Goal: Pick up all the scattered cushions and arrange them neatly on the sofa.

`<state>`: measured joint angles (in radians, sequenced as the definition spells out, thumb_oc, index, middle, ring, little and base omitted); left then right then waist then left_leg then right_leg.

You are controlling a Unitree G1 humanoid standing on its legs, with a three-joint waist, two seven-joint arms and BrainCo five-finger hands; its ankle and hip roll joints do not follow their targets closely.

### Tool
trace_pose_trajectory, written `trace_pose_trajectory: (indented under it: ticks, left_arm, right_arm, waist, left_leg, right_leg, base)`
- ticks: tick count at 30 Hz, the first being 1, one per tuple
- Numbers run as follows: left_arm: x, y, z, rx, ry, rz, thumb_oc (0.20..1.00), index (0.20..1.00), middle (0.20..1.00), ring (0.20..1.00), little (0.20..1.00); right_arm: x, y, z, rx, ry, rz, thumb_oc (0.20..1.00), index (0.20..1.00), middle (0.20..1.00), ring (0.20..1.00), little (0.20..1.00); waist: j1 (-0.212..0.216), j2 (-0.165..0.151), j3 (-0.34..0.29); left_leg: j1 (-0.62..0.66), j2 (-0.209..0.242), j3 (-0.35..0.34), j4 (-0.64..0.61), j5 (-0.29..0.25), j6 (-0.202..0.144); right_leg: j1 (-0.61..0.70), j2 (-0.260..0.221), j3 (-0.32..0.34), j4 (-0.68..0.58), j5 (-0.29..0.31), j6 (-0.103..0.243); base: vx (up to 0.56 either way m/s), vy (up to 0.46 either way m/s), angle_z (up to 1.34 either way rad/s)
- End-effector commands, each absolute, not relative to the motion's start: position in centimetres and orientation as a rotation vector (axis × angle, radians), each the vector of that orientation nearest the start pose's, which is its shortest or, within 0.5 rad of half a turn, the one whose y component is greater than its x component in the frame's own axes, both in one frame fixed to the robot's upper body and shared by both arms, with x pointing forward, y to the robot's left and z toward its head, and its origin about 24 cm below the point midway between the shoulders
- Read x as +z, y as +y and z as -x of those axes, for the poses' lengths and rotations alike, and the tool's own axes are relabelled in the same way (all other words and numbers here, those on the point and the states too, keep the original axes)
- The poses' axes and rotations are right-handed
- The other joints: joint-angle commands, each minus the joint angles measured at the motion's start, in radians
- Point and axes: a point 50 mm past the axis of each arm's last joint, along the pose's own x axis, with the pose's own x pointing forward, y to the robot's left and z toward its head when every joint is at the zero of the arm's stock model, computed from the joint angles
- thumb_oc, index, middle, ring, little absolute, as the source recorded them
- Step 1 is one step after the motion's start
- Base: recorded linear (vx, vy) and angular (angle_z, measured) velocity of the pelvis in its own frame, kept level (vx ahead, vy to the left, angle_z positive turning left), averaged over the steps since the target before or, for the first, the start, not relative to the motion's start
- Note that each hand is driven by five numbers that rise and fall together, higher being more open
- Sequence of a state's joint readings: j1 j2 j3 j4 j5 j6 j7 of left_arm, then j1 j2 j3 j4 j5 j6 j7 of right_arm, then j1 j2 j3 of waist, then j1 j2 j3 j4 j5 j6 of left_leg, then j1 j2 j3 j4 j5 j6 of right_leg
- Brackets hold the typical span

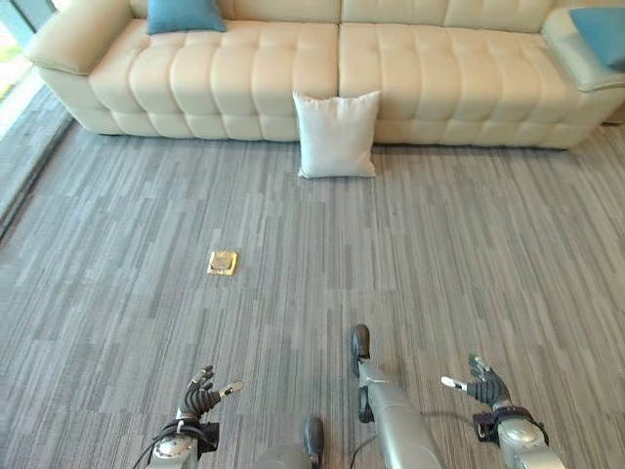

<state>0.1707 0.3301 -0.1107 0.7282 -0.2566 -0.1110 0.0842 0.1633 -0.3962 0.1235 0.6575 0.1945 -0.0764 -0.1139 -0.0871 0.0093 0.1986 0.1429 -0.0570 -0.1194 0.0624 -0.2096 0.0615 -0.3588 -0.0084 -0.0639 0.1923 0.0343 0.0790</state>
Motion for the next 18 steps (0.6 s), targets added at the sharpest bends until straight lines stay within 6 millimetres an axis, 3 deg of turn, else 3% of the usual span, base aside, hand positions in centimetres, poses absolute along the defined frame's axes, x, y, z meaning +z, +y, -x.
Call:
trace_pose_trajectory:
  ticks: [1, 2, 5, 6, 7, 8, 9, 10, 12, 13, 14, 15, 16, 18]
  left_arm:
    - [-9.1, 25.7, -16.2, 0.173, 0.634, -0.183, 1.000, 1.000, 1.000, 1.000, 1.000]
    - [-9.1, 25.8, -16.2, 0.173, 0.634, -0.184, 1.000, 1.000, 1.000, 1.000, 1.000]
    - [-8.9, 25.8, -16.7, 0.159, 0.630, -0.195, 1.000, 1.000, 1.000, 1.000, 1.000]
    - [-8.8, 25.9, -16.9, 0.160, 0.628, -0.201, 1.000, 1.000, 1.000, 1.000, 1.000]
    - [-8.8, 25.9, -17.0, 0.159, 0.628, -0.201, 1.000, 1.000, 1.000, 1.000, 1.000]
    - [-8.8, 25.9, -17.1, 0.157, 0.626, -0.200, 1.000, 1.000, 1.000, 1.000, 1.000]
    - [-9.0, 25.8, -17.1, 0.149, 0.637, -0.199, 1.000, 1.000, 1.000, 1.000, 1.000]
    - [-9.0, 26.0, -17.0, 0.151, 0.640, -0.208, 1.000, 1.000, 1.000, 1.000, 1.000]
    - [-9.0, 26.1, -16.7, 0.147, 0.649, -0.219, 1.000, 1.000, 1.000, 1.000, 1.000]
    - [-9.0, 26.1, -16.7, 0.147, 0.649, -0.219, 1.000, 1.000, 1.000, 1.000, 1.000]
    - [-8.9, 26.4, -16.4, 0.162, 0.645, -0.224, 1.000, 1.000, 1.000, 1.000, 1.000]
    - [-8.9, 26.4, -16.4, 0.162, 0.645, -0.224, 1.000, 1.000, 1.000, 1.000, 1.000]
    - [-9.0, 26.4, -16.2, 0.168, 0.653, -0.222, 1.000, 1.000, 1.000, 1.000, 1.000]
    - [-9.1, 26.5, -16.0, 0.172, 0.659, -0.223, 1.000, 1.000, 1.000, 1.000, 1.000]
  right_arm:
    - [-7.3, -28.3, -17.6, -0.223, 0.601, 0.307, 1.000, 1.000, 1.000, 1.000, 1.000]
    - [-7.3, -28.3, -17.6, -0.223, 0.601, 0.307, 1.000, 1.000, 1.000, 1.000, 1.000]
    - [-7.3, -28.4, -17.8, -0.224, 0.600, 0.308, 1.000, 1.000, 1.000, 1.000, 1.000]
    - [-7.2, -28.7, -17.7, -0.248, 0.602, 0.293, 1.000, 1.000, 1.000, 1.000, 1.000]
    - [-7.2, -28.7, -17.6, -0.248, 0.602, 0.293, 1.000, 1.000, 1.000, 1.000, 1.000]
    - [-7.2, -28.8, -17.7, -0.253, 0.601, 0.294, 1.000, 1.000, 1.000, 1.000, 1.000]
    - [-7.0, -28.9, -18.0, -0.260, 0.594, 0.291, 1.000, 1.000, 1.000, 1.000, 1.000]
    - [-7.0, -29.0, -18.1, -0.263, 0.591, 0.296, 1.000, 1.000, 1.000, 1.000, 1.000]
    - [-6.9, -28.9, -18.3, -0.269, 0.588, 0.298, 1.000, 1.000, 1.000, 1.000, 1.000]
    - [-6.9, -28.9, -18.3, -0.269, 0.589, 0.298, 1.000, 1.000, 1.000, 1.000, 1.000]
    - [-6.9, -28.9, -18.4, -0.270, 0.588, 0.306, 1.000, 1.000, 1.000, 1.000, 1.000]
    - [-6.9, -28.9, -18.4, -0.270, 0.588, 0.306, 1.000, 1.000, 1.000, 1.000, 1.000]
    - [-7.0, -28.9, -18.4, -0.271, 0.593, 0.317, 1.000, 1.000, 1.000, 1.000, 1.000]
    - [-7.1, -28.9, -18.3, -0.271, 0.601, 0.323, 1.000, 1.000, 1.000, 1.000, 1.000]
  waist:
    - [-0.021, 0.001, 0.026]
    - [-0.022, -0.003, 0.024]
    - [-0.016, -0.016, 0.037]
    - [-0.011, -0.039, 0.041]
    - [-0.011, -0.038, 0.041]
    - [-0.003, -0.049, 0.047]
    - [0.022, -0.070, 0.057]
    - [0.032, -0.076, 0.062]
    - [0.059, -0.081, 0.067]
    - [0.060, -0.082, 0.069]
    - [0.086, -0.072, 0.066]
    - [0.086, -0.072, 0.066]
    - [0.105, -0.063, 0.051]
    - [0.114, -0.070, 0.047]
  left_leg:
    - [0.004, 0.084, 0.113, 0.288, 0.219, -0.141]
    - [0.000, 0.080, 0.111, 0.287, 0.223, -0.140]
    - [-0.098, 0.120, 0.148, 0.535, 0.304, -0.138]
    - [-0.158, 0.152, 0.206, 0.599, 0.278, -0.110]
    - [-0.159, 0.153, 0.206, 0.601, 0.277, -0.110]
    - [-0.207, 0.157, 0.234, 0.611, 0.234, -0.095]
    - [-0.307, 0.133, 0.264, 0.553, 0.163, -0.077]
    - [-0.358, 0.111, 0.267, 0.498, 0.146, -0.076]
    - [-0.434, 0.095, 0.283, 0.332, 0.154, -0.079]
    - [-0.429, 0.093, 0.284, 0.328, 0.156, -0.078]
    - [-0.461, 0.074, 0.273, 0.129, 0.243, -0.099]
    - [-0.460, 0.074, 0.273, 0.129, 0.243, -0.099]
    - [-0.508, 0.081, 0.276, 0.021, 0.288, -0.113]
    - [-0.518, 0.079, 0.295, 0.005, 0.299, -0.114]
  right_leg:
    - [0.082, 0.015, -0.031, -0.059, 0.020, -0.031]
    - [0.079, 0.011, -0.031, -0.061, 0.022, -0.030]
    - [0.148, 0.041, -0.009, -0.043, -0.039, -0.084]
    - [0.197, 0.038, 0.005, -0.046, -0.057, -0.098]
    - [0.196, 0.039, 0.004, -0.045, -0.057, -0.098]
    - [0.225, 0.032, 0.011, -0.052, -0.066, -0.097]
    - [0.288, 0.017, 0.025, -0.074, -0.077, -0.089]
    - [0.307, 0.014, 0.032, -0.082, -0.087, -0.083]
    - [0.367, 0.016, 0.046, -0.107, -0.102, -0.067]
    - [0.370, 0.014, 0.046, -0.108, -0.102, -0.067]
    - [0.431, 0.036, 0.071, -0.130, -0.123, -0.056]
    - [0.432, 0.036, 0.071, -0.130, -0.123, -0.056]
    - [0.490, 0.048, 0.095, -0.141, -0.149, -0.049]
    - [0.523, 0.042, 0.113, -0.141, -0.160, -0.046]
  base:
    - [0.33, -0.215, 0.87]
    - [0.28, -0.188, 0.45]
    - [0.38, -0.241, 0.05]
    - [0.40, -0.242, -0.17]
    - [0.39, -0.205, -0.11]
    - [0.38, -0.092, -0.20]
    - [0.49, -0.089, -0.12]
    - [0.50, -0.041, -0.38]
    - [0.32, 0.024, -0.29]
    - [0.46, 0.074, -0.24]
    - [0.33, 0.055, -0.17]
    - [0.69, 0.133, -0.46]
    - [0.38, 0.081, -0.52]
    - [0.48, 0.123, -0.58]
